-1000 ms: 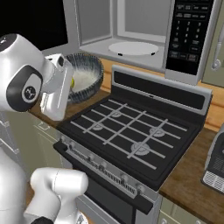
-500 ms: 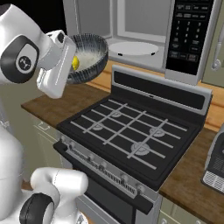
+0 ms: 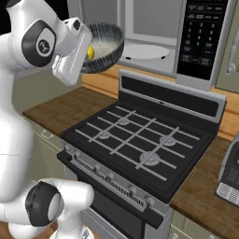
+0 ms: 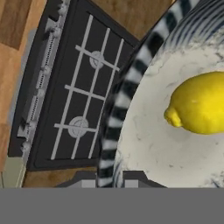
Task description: Pick the lemon from the sink and place it in the bowl. Then pick the bowl and place it in the microwave. Then close the microwave door and press the start button.
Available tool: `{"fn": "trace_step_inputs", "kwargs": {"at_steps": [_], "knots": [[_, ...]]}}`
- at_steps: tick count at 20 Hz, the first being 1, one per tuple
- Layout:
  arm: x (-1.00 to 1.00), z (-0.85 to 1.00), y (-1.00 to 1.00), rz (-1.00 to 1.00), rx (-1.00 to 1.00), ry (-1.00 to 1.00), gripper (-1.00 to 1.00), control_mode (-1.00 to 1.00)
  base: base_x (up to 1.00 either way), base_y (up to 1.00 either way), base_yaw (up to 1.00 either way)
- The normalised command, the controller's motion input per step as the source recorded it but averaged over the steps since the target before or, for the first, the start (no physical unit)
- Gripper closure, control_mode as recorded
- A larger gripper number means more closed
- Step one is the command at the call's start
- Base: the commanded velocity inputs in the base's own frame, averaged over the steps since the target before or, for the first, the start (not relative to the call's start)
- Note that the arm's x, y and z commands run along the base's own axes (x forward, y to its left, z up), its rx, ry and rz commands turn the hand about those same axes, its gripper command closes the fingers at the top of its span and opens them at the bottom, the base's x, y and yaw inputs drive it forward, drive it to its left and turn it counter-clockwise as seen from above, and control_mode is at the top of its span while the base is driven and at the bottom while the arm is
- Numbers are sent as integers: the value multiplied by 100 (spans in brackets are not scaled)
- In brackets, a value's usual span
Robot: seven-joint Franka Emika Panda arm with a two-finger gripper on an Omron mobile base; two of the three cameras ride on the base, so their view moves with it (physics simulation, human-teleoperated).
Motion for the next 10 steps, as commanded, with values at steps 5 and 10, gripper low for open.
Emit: {"fn": "trace_step_inputs", "kwargs": {"at_steps": [5, 10], "knots": [[67, 5, -15, 0, 3, 0, 100, -100, 0, 0, 0], [64, 2, -24, 0, 4, 0, 100, -100, 0, 0, 0]]}}
